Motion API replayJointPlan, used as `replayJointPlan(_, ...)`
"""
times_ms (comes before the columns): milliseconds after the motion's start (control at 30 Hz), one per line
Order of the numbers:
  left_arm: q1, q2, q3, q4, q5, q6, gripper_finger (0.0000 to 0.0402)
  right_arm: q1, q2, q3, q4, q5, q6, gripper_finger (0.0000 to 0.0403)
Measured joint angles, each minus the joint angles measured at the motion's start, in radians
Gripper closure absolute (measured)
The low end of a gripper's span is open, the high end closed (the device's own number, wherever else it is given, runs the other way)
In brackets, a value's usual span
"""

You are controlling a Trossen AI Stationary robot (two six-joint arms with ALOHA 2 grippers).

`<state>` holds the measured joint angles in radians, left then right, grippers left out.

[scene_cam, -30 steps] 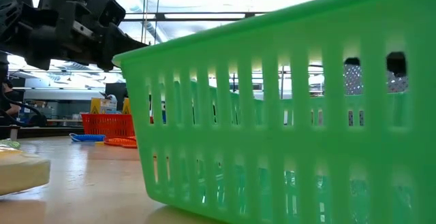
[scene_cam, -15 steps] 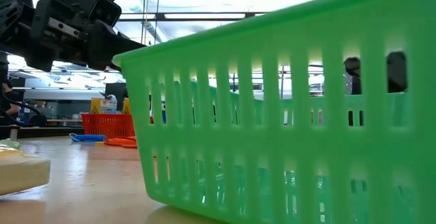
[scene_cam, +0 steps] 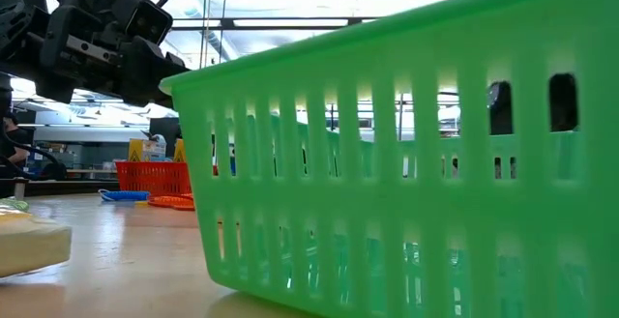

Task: Pick & Place Office Desk Supplies
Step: Adjust the shelf on the table

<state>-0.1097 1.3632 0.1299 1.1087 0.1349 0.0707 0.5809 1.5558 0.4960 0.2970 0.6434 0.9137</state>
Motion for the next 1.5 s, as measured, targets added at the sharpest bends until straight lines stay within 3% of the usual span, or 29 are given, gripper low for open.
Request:
replayJointPlan(133, 0.0, 0.0, 0.0, 0.006, -0.002, 0.001, 0.0394, -0.031, 0.0, 0.007, -0.008, -0.019, -0.039, 0.0388)
replayJointPlan(333, 0.0, 0.0, 0.0, 0.024, -0.002, -0.002, 0.0393, -0.084, 0.0, 0.008, -0.153, 0.031, 0.077, 0.0398)
replayJointPlan(633, 0.0, 0.0, 0.0, 0.024, -0.002, -0.003, 0.0393, -0.1, -0.002, 0.022, -0.255, -0.295, 0.179, 0.0401)
replayJointPlan(767, 0.0, 0.0, 0.0, 0.024, 0.0, -0.003, 0.0393, -0.103, -0.006, 0.106, -0.524, -0.372, 0.254, 0.0401)
replayJointPlan(933, 0.0, 0.0, 0.0, 0.025, 0.003, -0.003, 0.0393, -0.107, 0.0, 0.26, -1.075, -0.401, 0.315, 0.0402)
replayJointPlan(1133, 0.0, 0.0, 0.0, 0.026, 0.002, -0.003, 0.0393, -0.108, 0.0, 0.43, -1.535, -0.177, 0.462, 0.0402)
replayJointPlan(1267, 0.0, 0.0, 0.0, 0.028, -0.001, -0.004, 0.0393, -0.114, -0.001, 0.469, -1.537, 0.028, 0.511, 0.0402)
replayJointPlan(1500, 0.0, 0.0, 0.0, 0.026, -0.002, -0.007, 0.0393, -0.132, 0.0, 0.435, -1.376, 0.307, 0.496, 0.0403)
